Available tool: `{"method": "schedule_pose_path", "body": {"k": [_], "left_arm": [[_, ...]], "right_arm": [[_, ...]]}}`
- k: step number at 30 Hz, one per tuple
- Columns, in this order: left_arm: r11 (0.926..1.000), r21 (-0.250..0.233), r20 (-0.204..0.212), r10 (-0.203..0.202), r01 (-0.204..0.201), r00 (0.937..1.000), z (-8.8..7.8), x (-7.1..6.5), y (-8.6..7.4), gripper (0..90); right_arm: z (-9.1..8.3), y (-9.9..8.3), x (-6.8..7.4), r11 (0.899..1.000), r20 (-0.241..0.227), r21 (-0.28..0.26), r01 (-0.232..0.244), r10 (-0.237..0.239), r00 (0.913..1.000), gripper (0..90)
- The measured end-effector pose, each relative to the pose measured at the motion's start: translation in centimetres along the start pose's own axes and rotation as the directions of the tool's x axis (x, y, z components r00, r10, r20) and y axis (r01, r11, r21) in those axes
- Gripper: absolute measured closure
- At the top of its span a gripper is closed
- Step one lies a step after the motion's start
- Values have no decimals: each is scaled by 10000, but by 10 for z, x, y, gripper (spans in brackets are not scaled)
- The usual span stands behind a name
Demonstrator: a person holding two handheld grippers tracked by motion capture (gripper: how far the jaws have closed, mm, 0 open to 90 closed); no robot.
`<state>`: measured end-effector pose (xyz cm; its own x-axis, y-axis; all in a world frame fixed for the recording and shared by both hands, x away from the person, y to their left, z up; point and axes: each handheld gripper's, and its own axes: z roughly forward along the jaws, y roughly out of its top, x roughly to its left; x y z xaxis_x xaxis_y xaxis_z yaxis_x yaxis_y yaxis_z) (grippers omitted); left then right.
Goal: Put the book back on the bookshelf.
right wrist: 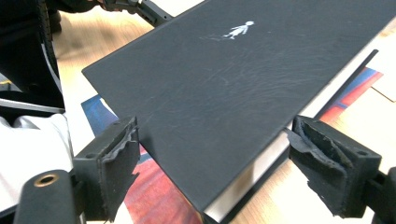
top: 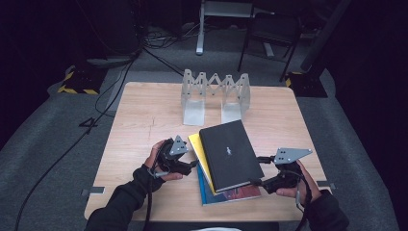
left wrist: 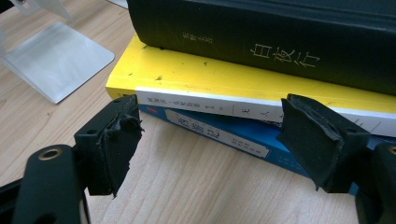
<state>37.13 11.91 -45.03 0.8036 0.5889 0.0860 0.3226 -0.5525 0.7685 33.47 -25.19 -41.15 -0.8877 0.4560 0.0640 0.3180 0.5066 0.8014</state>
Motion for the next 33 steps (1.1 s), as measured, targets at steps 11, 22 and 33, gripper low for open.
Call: {"method": "schedule_pose_path", "body": {"k": [11,22,33], "left_arm": [[9999,-117,-7,37,-37,10000,4,-3,4,208],[9998,-43,76,-175,175,9998,11,2,4,241],[9995,58,-71,-322,322,9995,12,10,0,233]], "right_arm": [[9,9,-14,9993,276,295,-208,200,9994,215],[41,15,-42,9908,-1204,537,-1240,1297,9842,48],[48,25,-29,9964,-675,476,-702,733,9950,36]]}}
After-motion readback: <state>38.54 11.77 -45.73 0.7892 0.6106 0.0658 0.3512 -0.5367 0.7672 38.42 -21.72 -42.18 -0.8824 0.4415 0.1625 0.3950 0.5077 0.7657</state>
